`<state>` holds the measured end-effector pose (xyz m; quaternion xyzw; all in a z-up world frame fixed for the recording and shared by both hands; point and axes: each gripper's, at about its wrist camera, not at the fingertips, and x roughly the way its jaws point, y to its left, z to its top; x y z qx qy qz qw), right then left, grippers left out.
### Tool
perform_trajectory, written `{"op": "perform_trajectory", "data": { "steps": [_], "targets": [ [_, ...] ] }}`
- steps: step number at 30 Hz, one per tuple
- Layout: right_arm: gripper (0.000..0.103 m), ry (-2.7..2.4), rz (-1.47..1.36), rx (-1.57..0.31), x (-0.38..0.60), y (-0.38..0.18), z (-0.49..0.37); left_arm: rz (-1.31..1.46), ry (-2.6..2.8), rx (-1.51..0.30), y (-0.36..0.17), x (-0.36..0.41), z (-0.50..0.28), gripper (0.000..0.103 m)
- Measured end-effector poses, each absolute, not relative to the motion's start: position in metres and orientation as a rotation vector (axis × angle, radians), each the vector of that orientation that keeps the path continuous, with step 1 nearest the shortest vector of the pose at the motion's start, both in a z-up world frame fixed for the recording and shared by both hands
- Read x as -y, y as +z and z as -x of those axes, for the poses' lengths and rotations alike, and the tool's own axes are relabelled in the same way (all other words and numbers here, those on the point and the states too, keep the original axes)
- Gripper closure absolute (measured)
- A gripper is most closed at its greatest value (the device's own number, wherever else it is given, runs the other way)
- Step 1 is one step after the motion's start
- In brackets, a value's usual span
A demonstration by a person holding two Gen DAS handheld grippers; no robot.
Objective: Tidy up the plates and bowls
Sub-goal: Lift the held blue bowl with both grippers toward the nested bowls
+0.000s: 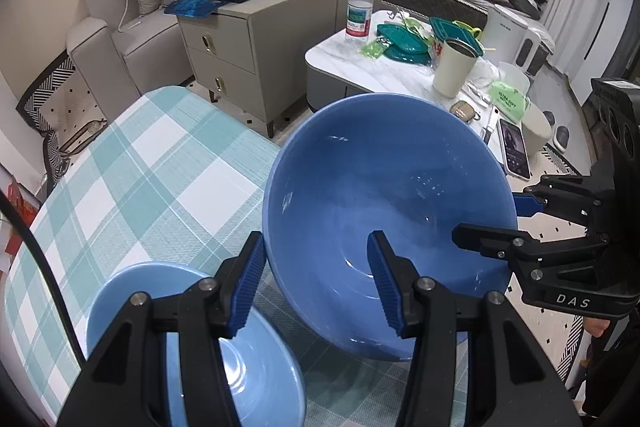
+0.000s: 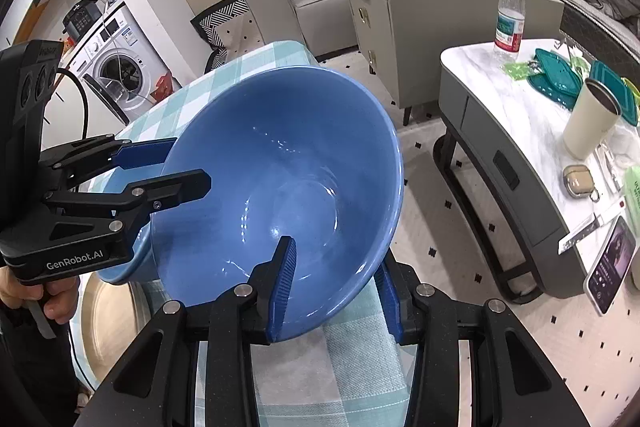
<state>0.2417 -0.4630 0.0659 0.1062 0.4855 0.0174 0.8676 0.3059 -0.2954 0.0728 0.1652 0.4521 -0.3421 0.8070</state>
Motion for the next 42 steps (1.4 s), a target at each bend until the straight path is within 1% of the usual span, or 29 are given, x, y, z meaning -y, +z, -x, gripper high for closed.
{"op": "perform_trajectory", "data": {
  "steps": [25,42],
  "targets": [
    [0.063,0.061,-0.110,-0.958,0.423,0.114,-0.254,-0.286,-0.671,-0.892,0.114,0.254,-0.304,0.051],
    [0.063,0.143,-0.037,-0.942,0.371,0.135,-0.265,-0.220,-0.585,-0.862,0.132,0.201,-0.301,0.051]
  ]
}}
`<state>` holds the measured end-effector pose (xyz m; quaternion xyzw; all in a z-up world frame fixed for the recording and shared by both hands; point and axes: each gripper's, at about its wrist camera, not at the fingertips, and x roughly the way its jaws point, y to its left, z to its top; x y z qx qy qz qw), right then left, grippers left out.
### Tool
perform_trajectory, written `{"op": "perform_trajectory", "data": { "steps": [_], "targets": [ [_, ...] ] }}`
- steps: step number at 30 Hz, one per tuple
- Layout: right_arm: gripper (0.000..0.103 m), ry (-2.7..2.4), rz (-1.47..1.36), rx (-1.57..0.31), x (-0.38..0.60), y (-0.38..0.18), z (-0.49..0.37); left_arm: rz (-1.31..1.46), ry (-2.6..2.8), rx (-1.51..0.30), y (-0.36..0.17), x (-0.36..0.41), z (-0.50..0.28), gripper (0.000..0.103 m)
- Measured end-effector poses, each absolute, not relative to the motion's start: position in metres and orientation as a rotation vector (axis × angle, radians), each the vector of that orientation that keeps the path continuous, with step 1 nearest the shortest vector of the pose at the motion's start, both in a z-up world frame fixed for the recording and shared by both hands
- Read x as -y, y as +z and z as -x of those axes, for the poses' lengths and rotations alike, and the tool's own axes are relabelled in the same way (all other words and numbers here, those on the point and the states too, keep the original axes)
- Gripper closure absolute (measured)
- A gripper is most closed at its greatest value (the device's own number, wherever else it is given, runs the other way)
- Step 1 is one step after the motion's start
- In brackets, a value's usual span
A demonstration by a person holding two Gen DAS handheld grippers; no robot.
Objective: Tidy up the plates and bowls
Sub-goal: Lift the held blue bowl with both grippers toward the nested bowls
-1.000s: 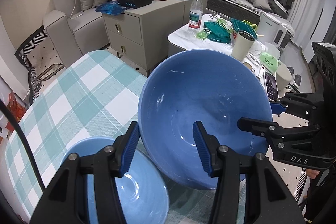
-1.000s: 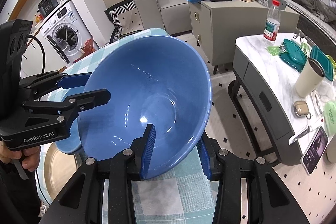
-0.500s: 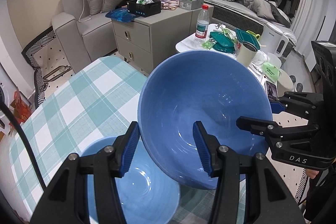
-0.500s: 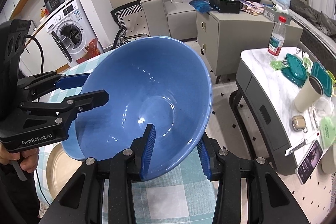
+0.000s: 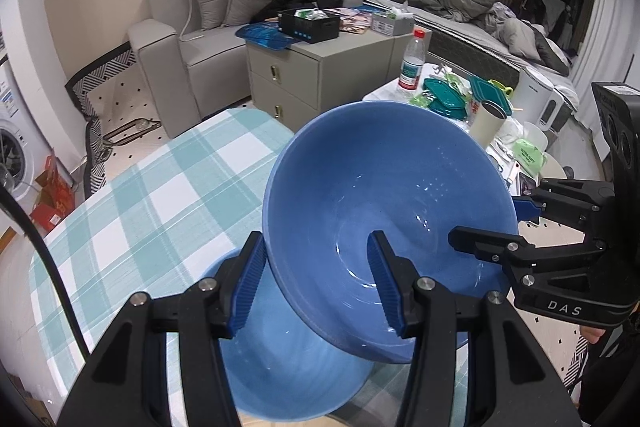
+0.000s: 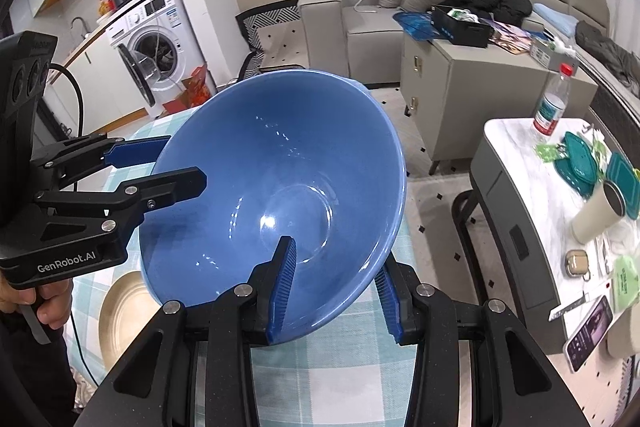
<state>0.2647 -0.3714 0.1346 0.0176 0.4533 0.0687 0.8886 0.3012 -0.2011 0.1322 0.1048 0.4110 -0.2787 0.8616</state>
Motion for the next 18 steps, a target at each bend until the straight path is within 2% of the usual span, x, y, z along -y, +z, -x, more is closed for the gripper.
{"op": "perform_trajectory", "data": {
  "steps": [18],
  "targets": [
    [0.063,0.274,0.022,-0.959,0.313,0.129,-0.274,-0.157,-0.463,-0.873,0.129,0.134,-0.288,0.051]
  ]
}}
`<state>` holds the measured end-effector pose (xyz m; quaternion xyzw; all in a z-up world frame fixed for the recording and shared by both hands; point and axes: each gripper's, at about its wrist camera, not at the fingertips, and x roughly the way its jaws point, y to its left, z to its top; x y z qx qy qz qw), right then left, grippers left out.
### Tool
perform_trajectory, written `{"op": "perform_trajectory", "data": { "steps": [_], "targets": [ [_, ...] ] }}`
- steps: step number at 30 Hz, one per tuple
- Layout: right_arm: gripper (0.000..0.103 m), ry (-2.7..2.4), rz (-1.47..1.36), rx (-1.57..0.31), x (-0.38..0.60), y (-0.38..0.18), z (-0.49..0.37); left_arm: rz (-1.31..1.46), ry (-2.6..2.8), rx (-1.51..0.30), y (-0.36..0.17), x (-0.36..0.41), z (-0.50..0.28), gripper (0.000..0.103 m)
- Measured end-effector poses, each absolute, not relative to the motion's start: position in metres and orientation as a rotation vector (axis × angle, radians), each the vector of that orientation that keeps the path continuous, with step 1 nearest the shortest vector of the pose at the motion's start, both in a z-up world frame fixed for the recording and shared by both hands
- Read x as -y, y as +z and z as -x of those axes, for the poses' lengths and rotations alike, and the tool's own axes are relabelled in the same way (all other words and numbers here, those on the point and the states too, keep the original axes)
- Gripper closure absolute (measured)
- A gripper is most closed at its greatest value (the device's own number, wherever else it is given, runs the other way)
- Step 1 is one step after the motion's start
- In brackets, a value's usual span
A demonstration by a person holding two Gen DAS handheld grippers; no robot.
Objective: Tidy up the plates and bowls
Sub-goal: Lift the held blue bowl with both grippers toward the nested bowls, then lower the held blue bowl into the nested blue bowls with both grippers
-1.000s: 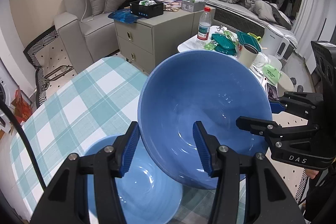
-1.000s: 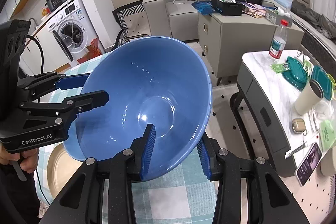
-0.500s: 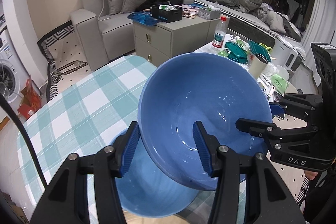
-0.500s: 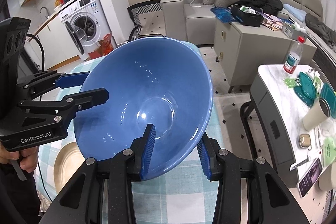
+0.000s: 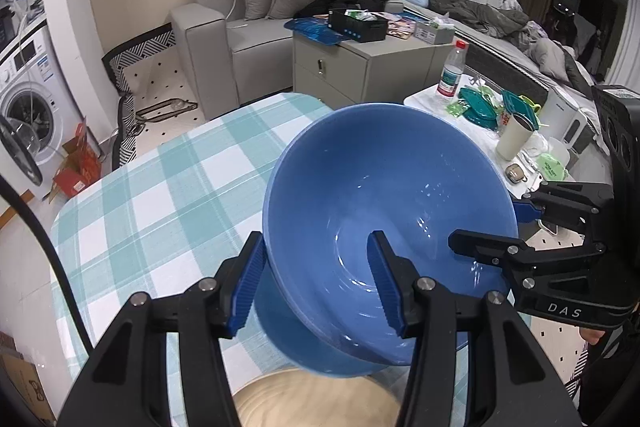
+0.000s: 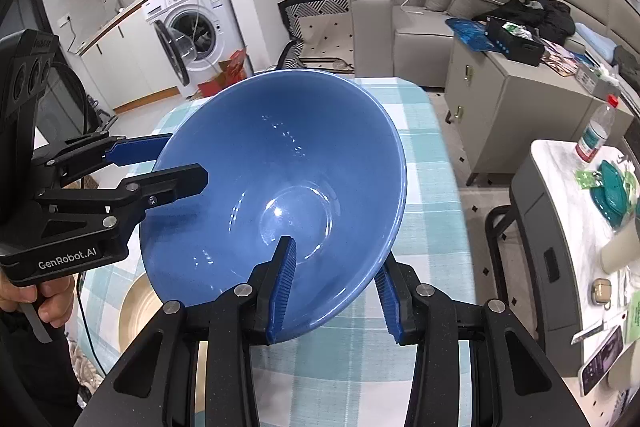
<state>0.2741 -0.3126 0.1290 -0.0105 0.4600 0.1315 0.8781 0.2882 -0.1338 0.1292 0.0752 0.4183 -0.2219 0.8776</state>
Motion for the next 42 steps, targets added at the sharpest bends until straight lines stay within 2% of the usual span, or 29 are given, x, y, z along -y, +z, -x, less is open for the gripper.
{"op": "perform_trajectory", "data": {
  "steps": [42],
  "targets": [
    [0.063,0.301,0.096,-1.091,0.270,0.080,-0.289,-0.110,-0.417,-0.972,0.071,0.102,-0.291,0.051]
  ]
}}
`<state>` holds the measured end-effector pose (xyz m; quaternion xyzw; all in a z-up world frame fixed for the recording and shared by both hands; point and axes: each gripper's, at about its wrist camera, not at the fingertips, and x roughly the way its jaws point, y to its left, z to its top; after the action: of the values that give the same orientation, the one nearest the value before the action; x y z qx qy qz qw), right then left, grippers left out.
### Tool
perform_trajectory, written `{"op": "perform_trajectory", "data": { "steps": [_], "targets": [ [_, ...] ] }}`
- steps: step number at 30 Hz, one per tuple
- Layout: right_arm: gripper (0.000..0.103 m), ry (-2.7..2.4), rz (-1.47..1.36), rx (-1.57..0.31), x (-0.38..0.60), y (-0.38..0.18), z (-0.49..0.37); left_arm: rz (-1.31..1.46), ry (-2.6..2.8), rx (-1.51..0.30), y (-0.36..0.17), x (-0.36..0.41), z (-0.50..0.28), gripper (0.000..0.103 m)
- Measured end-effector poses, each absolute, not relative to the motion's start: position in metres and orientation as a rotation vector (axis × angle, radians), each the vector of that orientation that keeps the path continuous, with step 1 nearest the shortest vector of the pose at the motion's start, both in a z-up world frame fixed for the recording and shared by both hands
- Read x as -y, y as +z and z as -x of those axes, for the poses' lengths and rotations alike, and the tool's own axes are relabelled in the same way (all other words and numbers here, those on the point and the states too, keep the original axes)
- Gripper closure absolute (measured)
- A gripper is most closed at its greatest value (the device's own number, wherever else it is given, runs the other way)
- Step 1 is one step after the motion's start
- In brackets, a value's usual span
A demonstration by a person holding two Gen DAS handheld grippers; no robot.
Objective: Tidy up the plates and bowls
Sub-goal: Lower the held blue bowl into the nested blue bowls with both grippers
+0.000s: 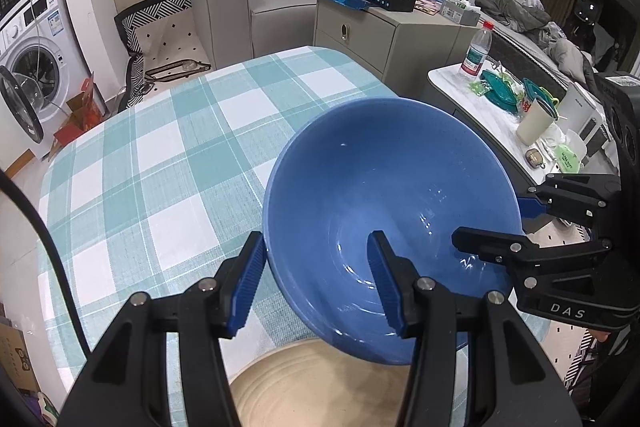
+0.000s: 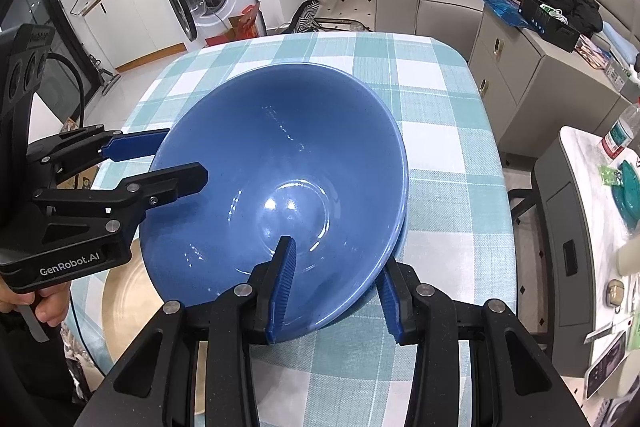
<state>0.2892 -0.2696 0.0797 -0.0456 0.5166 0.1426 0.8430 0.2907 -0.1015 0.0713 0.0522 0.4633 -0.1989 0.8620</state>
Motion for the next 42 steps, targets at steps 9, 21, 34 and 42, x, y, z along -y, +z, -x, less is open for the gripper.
{"op": "perform_trajectory", "data": {
  "steps": [9,21,34,42],
  "targets": [
    [0.063,0.302,0.101,-1.104,0.269,0.076,-0.292,-0.126,-0.411,-0.985,0.066,0.104,-0.292,0.052],
    [0.063,0.282,0.152,-1.110,0.264,0.072,-0.293,-0.162,-0.399,-0.996,0.060,0.110,-0.296,0.051],
    [0.053,0.279,0.203,-1.091,0.263,0.077,-0.291,-0.178,-0.421,-1.015,0.055,0.113,-0.295,0.046],
    [0.045,0.272,0.189,-1.090,0.270,0.076,-0.291,-0.185,-0.431,-1.002,0.058,0.115,-0.293,0.035]
  ]
}}
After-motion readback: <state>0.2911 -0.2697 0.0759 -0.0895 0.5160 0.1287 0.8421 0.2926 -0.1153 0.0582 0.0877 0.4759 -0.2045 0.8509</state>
